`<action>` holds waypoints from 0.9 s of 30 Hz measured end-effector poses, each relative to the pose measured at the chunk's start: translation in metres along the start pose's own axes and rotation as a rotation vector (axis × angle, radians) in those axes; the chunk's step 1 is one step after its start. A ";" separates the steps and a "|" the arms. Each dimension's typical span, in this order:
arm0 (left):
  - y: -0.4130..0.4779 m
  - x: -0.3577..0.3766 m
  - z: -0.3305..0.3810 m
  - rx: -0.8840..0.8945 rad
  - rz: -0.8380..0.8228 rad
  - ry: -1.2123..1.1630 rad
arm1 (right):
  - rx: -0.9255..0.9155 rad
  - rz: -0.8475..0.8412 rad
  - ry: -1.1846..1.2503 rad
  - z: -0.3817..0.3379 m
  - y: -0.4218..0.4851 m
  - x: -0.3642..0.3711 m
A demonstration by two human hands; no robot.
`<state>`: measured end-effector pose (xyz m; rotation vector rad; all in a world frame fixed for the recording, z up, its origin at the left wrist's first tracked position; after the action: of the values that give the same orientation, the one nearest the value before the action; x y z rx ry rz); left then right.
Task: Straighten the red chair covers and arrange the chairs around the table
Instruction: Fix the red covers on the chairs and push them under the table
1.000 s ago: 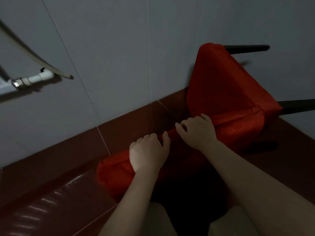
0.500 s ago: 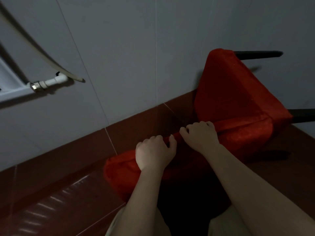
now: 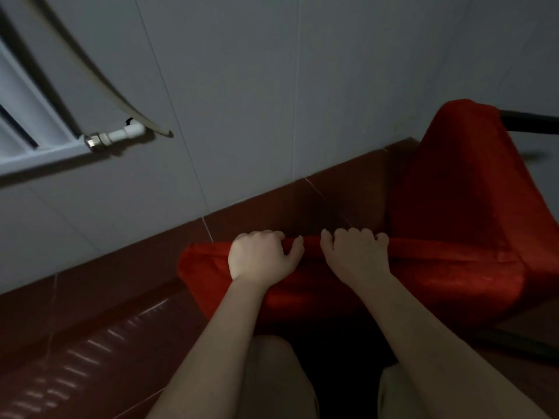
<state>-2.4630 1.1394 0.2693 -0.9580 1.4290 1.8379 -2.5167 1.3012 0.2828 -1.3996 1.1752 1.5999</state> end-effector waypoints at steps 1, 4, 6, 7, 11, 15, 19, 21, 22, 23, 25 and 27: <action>0.001 0.000 -0.002 0.005 0.003 0.004 | 0.006 0.016 -0.015 -0.001 -0.003 -0.001; 0.005 -0.001 -0.008 0.016 0.015 -0.001 | 0.080 0.099 0.029 -0.007 -0.008 -0.002; 0.007 -0.002 -0.011 0.027 0.013 -0.004 | 0.094 0.154 0.032 -0.009 -0.011 0.002; 0.007 -0.002 -0.011 0.031 0.012 -0.005 | 0.099 0.181 0.026 -0.009 -0.012 0.004; 0.008 -0.002 -0.011 0.015 -0.008 -0.020 | 0.100 0.355 0.054 -0.009 -0.016 0.010; 0.006 -0.002 -0.011 0.004 -0.042 -0.039 | 0.087 0.423 0.049 -0.006 -0.015 0.015; 0.005 0.000 -0.009 -0.021 -0.077 -0.018 | 0.070 0.455 0.042 -0.005 -0.012 0.015; 0.004 0.000 -0.008 -0.030 -0.089 -0.004 | 0.057 0.464 0.054 -0.004 -0.012 0.015; 0.002 0.000 -0.007 -0.031 -0.091 0.001 | 0.052 0.461 0.057 -0.004 -0.013 0.015; 0.000 -0.001 -0.007 -0.033 -0.090 0.006 | 0.048 0.459 0.052 -0.003 -0.014 0.015; -0.005 -0.003 -0.005 -0.044 -0.101 0.014 | 0.044 0.453 0.034 -0.004 -0.017 0.015; -0.010 -0.007 -0.002 -0.074 -0.127 0.014 | 0.036 0.445 0.028 -0.003 -0.021 0.013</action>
<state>-2.4508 1.1396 0.2701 -1.0746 1.2854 1.8047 -2.4984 1.3052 0.2656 -1.1940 1.6073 1.8466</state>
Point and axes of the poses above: each hand's wrist, its own y-axis towards the middle knuckle, its own x-axis out of the palm, z = x × y, the point moved 2 cm from there along y, towards the middle knuckle, and after that the axes turned 11 degrees about z, right-handed, at the moved point
